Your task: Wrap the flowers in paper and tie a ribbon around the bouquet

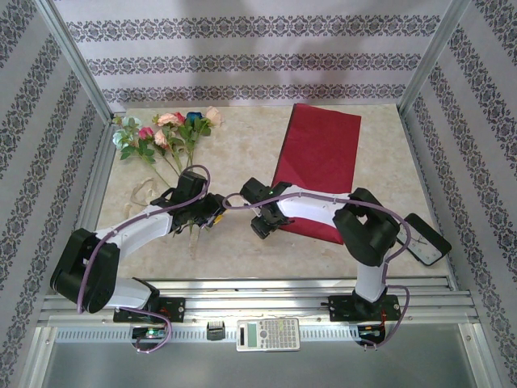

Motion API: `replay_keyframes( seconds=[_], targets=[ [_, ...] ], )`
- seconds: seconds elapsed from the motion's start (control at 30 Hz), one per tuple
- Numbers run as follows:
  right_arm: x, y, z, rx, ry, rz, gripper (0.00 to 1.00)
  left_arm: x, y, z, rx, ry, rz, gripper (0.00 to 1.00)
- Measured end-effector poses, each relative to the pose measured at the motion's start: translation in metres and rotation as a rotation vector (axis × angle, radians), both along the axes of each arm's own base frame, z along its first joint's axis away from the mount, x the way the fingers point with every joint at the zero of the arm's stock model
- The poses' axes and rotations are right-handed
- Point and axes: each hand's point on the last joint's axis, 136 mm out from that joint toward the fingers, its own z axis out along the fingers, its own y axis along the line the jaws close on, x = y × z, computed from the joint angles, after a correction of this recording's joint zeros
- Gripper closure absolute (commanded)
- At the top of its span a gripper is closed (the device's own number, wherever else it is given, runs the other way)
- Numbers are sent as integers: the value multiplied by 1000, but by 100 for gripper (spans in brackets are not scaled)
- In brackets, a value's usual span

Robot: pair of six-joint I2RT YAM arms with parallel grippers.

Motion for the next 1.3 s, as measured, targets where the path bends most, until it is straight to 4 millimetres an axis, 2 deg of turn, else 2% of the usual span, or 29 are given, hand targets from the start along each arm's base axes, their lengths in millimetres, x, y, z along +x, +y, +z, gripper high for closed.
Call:
replay_keyframes(
  seconds=[0.17, 0.3, 0.53, 0.7, 0.73, 0.77, 0.8, 0.87, 0.93, 1.1, 1.23, 1.3],
  targets=[
    [2, -1, 0, -7, -8, -5, 79, 0, 0, 0, -1, 0, -1, 60],
    [4, 0, 10, 11, -30, -22, 98, 0, -1, 0, -4, 1, -3, 60],
    [15, -2, 49, 114, -85, -65, 100, -1, -2, 1, -9, 1, -7, 62],
    [21, -5, 68, 183, -92, -101, 100, 0, -3, 2, -17, -2, -11, 63],
    [22, -6, 70, 189, -91, -104, 86, -1, -4, 3, -22, 1, -13, 63],
    [21, -5, 70, 194, -88, -107, 65, -1, -5, 3, -27, 3, -15, 63],
    [20, -4, 70, 198, -83, -104, 52, -1, -6, 4, -33, 2, -16, 63],
    [17, -3, 68, 202, -65, -96, 39, 0, -7, 5, -43, 0, -12, 65],
    [14, -1, 62, 198, -44, -91, 32, 1, -8, 6, -52, -3, -9, 65],
    [4, -1, 35, 136, 27, -88, 21, 1, -9, 6, -70, 2, -1, 65],
    [3, -1, 21, 80, 50, -86, 20, -4, -8, 0, -75, 21, 4, 65],
    [5, 2, 17, 56, 46, -82, 23, -7, -7, -2, -75, 27, 7, 65]
  ],
)
